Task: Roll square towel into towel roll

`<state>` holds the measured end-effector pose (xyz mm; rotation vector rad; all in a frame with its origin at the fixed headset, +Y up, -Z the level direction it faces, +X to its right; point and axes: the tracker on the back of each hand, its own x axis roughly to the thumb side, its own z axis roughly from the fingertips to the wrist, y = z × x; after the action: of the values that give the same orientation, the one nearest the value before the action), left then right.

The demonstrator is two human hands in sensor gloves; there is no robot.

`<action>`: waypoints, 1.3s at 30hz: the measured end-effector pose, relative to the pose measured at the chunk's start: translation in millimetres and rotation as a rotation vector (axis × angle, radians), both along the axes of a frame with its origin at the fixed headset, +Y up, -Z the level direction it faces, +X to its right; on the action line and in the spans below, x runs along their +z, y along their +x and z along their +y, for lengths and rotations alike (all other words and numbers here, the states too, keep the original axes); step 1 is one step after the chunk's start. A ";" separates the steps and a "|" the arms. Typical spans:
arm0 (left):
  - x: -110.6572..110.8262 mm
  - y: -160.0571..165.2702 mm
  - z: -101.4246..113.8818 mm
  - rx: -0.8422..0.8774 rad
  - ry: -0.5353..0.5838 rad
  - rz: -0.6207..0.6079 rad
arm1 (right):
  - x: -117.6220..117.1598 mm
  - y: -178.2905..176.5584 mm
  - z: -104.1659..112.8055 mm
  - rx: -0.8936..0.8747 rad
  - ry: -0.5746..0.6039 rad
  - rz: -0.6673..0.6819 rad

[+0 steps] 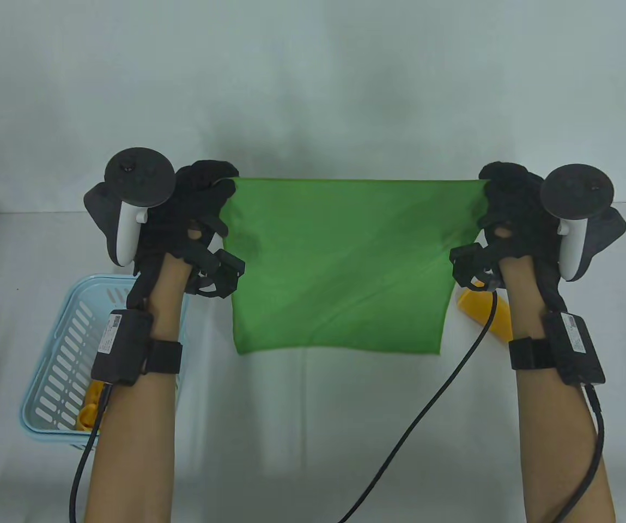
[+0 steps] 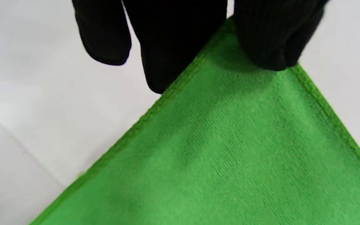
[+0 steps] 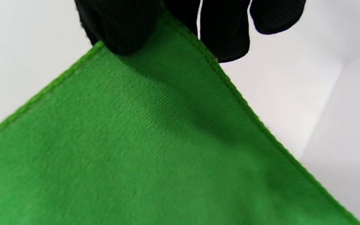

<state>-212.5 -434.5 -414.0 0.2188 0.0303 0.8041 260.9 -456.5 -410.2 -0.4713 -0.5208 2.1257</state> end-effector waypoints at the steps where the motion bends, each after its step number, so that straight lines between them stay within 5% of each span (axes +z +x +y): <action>1: 3.7 -1.2 4.0 0.000 0.011 -0.020 | 3.4 2.0 3.8 -0.009 0.026 0.019; 6: 16.1 -5.9 -15.0 -0.039 -0.064 -0.084 | 13.6 8.1 -4.2 0.017 -0.033 0.080; 11: 21.2 -10.3 -66.4 -0.061 -0.169 -0.089 | 25.0 3.5 -34.4 0.094 -0.101 0.111; 20: 41.4 -13.2 -125.5 -0.036 -0.297 -0.057 | 51.8 2.5 -85.8 0.126 -0.215 0.197; 24: 56.5 -11.1 -149.1 -0.068 -0.336 -0.140 | 69.1 11.1 -113.7 0.118 -0.260 0.280; 39: 122.0 -1.5 -190.0 -0.333 -0.472 -0.466 | 138.7 34.5 -171.7 0.114 -0.515 0.591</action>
<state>-214.0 -624.5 -292.0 -0.4043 -0.2477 0.4811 295.5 -628.2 -271.4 -0.0684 0.3496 2.3612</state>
